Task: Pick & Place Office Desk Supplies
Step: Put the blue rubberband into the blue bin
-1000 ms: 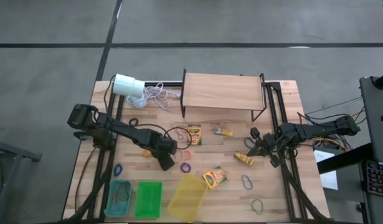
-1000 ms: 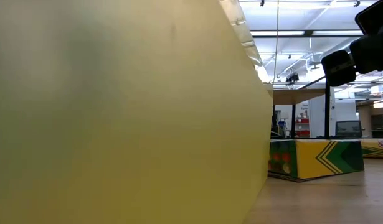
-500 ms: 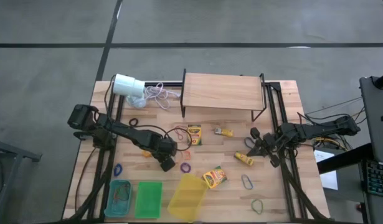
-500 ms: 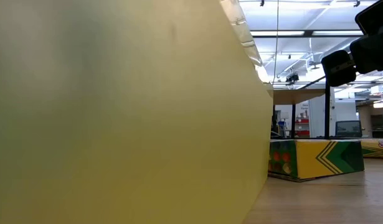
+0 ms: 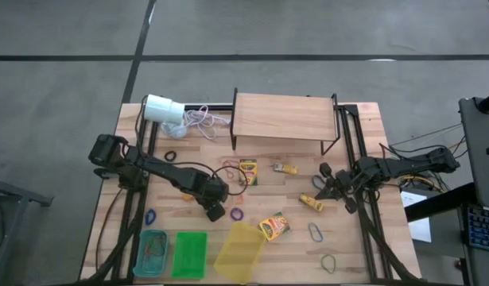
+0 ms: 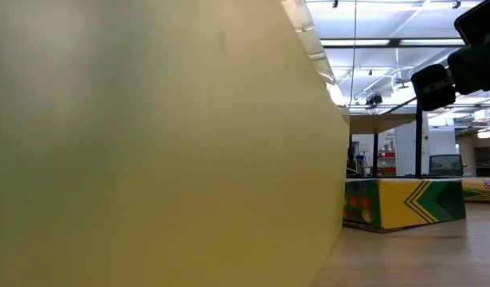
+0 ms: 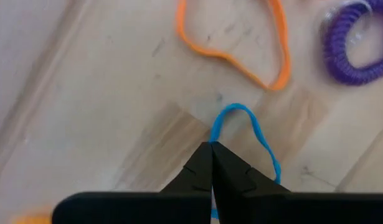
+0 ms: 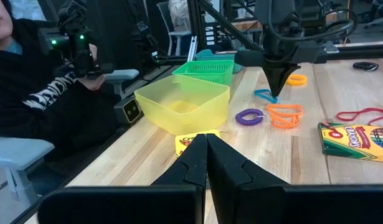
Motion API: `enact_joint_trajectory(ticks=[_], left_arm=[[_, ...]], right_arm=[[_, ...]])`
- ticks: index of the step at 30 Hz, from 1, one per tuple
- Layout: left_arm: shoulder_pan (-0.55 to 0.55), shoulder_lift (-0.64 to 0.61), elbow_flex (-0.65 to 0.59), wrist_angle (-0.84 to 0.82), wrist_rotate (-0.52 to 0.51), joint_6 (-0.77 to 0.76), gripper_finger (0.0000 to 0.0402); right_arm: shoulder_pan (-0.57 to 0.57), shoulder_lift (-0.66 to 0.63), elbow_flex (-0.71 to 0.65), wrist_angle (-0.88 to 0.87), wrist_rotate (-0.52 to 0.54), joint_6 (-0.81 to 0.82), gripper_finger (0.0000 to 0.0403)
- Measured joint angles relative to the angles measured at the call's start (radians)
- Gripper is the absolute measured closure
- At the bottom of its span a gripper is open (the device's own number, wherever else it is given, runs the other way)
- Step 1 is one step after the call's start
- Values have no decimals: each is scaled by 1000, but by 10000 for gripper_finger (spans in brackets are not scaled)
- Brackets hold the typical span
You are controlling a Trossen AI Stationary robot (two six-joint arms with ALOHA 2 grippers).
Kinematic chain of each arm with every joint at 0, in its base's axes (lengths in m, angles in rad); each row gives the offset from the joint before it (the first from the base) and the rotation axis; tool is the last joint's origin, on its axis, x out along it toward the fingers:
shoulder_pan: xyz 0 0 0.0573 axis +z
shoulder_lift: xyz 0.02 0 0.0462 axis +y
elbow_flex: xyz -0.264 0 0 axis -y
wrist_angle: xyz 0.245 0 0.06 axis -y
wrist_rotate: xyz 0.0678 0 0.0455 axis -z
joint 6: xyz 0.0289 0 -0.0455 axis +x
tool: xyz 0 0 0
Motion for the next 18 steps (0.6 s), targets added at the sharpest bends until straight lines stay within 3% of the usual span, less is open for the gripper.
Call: enact_joint_trajectory(ticks=[18], left_arm=[[-1,-2,25,-80,-4,0,400]], right_arm=[[0,0,0,0,0,0,394]])
